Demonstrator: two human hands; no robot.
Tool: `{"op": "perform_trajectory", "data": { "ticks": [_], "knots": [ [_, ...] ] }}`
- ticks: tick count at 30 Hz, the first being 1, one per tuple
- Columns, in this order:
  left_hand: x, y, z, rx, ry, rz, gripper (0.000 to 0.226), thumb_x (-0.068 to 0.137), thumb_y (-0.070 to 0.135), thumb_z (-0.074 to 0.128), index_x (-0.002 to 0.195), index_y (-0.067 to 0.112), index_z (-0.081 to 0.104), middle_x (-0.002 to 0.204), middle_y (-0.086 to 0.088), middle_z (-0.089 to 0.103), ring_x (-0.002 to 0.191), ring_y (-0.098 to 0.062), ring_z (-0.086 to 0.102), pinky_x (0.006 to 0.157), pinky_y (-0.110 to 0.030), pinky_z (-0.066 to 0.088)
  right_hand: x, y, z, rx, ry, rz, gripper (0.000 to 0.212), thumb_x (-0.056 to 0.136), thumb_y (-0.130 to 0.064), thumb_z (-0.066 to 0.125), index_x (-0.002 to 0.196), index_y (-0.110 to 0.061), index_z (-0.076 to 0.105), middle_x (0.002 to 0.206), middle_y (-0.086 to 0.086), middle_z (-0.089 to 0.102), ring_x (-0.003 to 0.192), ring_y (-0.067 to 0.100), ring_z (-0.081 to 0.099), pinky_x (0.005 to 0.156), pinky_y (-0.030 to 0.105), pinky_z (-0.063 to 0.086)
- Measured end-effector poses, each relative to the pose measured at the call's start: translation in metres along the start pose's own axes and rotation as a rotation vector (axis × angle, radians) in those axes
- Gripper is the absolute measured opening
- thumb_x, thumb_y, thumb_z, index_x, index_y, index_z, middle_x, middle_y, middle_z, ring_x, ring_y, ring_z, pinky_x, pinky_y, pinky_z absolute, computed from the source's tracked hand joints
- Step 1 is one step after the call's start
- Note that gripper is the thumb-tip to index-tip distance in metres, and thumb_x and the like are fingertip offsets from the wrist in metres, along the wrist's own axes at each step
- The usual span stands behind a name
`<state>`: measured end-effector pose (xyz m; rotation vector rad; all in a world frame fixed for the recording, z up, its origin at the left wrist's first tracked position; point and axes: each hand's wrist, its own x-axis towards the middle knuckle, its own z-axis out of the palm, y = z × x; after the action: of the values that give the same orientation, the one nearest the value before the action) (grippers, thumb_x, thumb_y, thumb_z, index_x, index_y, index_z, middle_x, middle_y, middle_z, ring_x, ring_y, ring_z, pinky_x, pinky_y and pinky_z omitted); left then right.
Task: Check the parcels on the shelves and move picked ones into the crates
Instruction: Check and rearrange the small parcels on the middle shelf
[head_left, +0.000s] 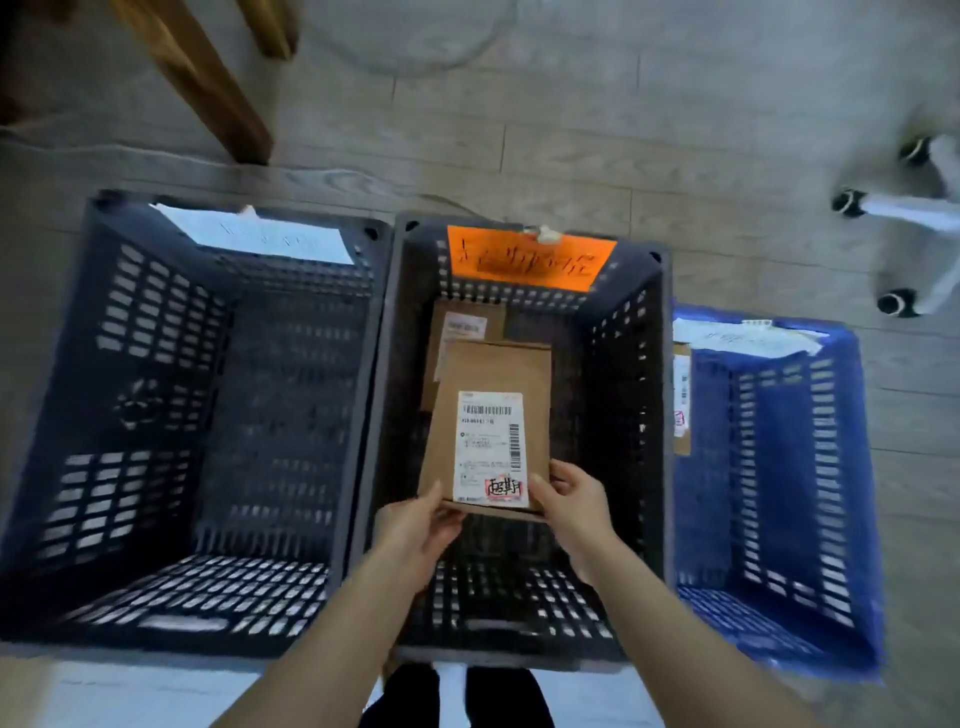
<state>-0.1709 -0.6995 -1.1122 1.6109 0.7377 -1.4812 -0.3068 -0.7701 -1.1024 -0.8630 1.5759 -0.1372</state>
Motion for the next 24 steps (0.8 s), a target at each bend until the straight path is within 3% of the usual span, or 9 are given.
{"op": "perform_trajectory", "data": {
  "ticks": [2, 4, 8, 11, 15, 17, 19, 22, 24],
  "knots": [
    [0.067, 0.001, 0.015, -0.051, 0.056, 0.018, 0.034, 0.094, 0.005, 0.047, 0.126, -0.008, 0.047, 0.122, -0.026, 0.057, 0.097, -0.031, 0.06, 0.085, -0.035, 0.046, 0.064, 0.019, 0.016, -0.04, 0.034, -0.026, 0.016, 0.088, -0.01, 0.059, 0.104, -0.014, 0.06, 0.076, -0.015, 0.06, 0.068, -0.003, 0.056, 0.054, 0.006, 0.044],
    [0.124, 0.007, 0.03, -0.107, 0.078, 0.064, 0.036, 0.095, 0.002, 0.045, 0.13, -0.005, 0.044, 0.13, -0.024, 0.052, 0.107, -0.033, 0.056, 0.087, -0.035, 0.044, 0.121, 0.03, 0.033, -0.064, 0.062, -0.075, 0.022, 0.089, -0.007, 0.057, 0.11, -0.007, 0.061, 0.078, -0.009, 0.06, 0.063, -0.005, 0.051, 0.047, 0.002, 0.04],
    [0.199, 0.026, 0.054, -0.214, 0.081, 0.132, 0.037, 0.098, 0.007, 0.04, 0.134, 0.002, 0.041, 0.131, -0.018, 0.053, 0.097, -0.027, 0.054, 0.09, -0.035, 0.045, 0.205, 0.037, 0.064, -0.061, 0.067, -0.15, 0.014, 0.088, -0.008, 0.057, 0.101, -0.012, 0.062, 0.083, -0.003, 0.063, 0.067, 0.002, 0.058, 0.051, 0.008, 0.042],
    [0.226, 0.034, 0.065, -0.225, 0.075, 0.127, 0.036, 0.098, 0.006, 0.034, 0.132, 0.002, 0.046, 0.13, -0.016, 0.055, 0.105, -0.026, 0.056, 0.098, -0.037, 0.044, 0.239, 0.044, 0.082, -0.103, 0.12, -0.134, 0.013, 0.088, -0.012, 0.057, 0.099, -0.008, 0.063, 0.096, 0.008, 0.068, 0.081, 0.016, 0.059, 0.06, 0.017, 0.039],
    [0.226, 0.036, 0.071, -0.113, 0.032, 0.113, 0.037, 0.094, 0.003, 0.032, 0.125, 0.006, 0.052, 0.126, -0.012, 0.057, 0.116, -0.026, 0.052, 0.098, -0.041, 0.04, 0.245, 0.047, 0.09, -0.099, 0.102, -0.1, 0.016, 0.091, -0.015, 0.055, 0.102, -0.006, 0.061, 0.106, 0.013, 0.068, 0.085, 0.016, 0.057, 0.066, 0.023, 0.043],
    [0.212, 0.037, 0.07, -0.077, -0.013, 0.101, 0.032, 0.094, 0.008, 0.034, 0.119, 0.007, 0.055, 0.114, -0.012, 0.059, 0.106, -0.025, 0.055, 0.091, -0.039, 0.044, 0.232, 0.038, 0.084, -0.088, 0.113, -0.089, 0.013, 0.09, -0.013, 0.053, 0.101, -0.009, 0.059, 0.108, 0.012, 0.067, 0.09, 0.02, 0.06, 0.074, 0.029, 0.049],
    [0.186, 0.037, 0.065, -0.035, -0.025, 0.076, 0.026, 0.095, 0.016, 0.039, 0.113, 0.01, 0.056, 0.108, -0.01, 0.056, 0.1, -0.022, 0.055, 0.084, -0.035, 0.045, 0.208, 0.026, 0.076, -0.089, 0.137, -0.06, 0.028, 0.09, -0.011, 0.048, 0.116, -0.008, 0.057, 0.111, 0.01, 0.064, 0.097, 0.024, 0.06, 0.084, 0.034, 0.049],
    [0.132, 0.038, 0.053, 0.021, -0.029, 0.088, 0.04, 0.096, 0.028, 0.044, 0.133, 0.011, 0.045, 0.134, -0.012, 0.047, 0.129, -0.025, 0.043, 0.101, -0.036, 0.036, 0.158, 0.001, 0.06, -0.156, 0.138, -0.06, 0.027, 0.09, -0.012, 0.045, 0.112, -0.006, 0.059, 0.098, 0.009, 0.063, 0.088, 0.022, 0.055, 0.076, 0.031, 0.043],
    [0.081, 0.042, 0.044, 0.155, -0.065, 0.14, 0.043, 0.095, 0.035, 0.045, 0.129, 0.009, 0.049, 0.121, -0.005, 0.056, 0.122, -0.025, 0.05, 0.095, -0.033, 0.039, 0.116, -0.023, 0.05, -0.181, 0.111, -0.07, 0.023, 0.089, -0.014, 0.048, 0.109, -0.01, 0.06, 0.091, 0.002, 0.06, 0.086, 0.019, 0.053, 0.074, 0.029, 0.041]
  ]
}}
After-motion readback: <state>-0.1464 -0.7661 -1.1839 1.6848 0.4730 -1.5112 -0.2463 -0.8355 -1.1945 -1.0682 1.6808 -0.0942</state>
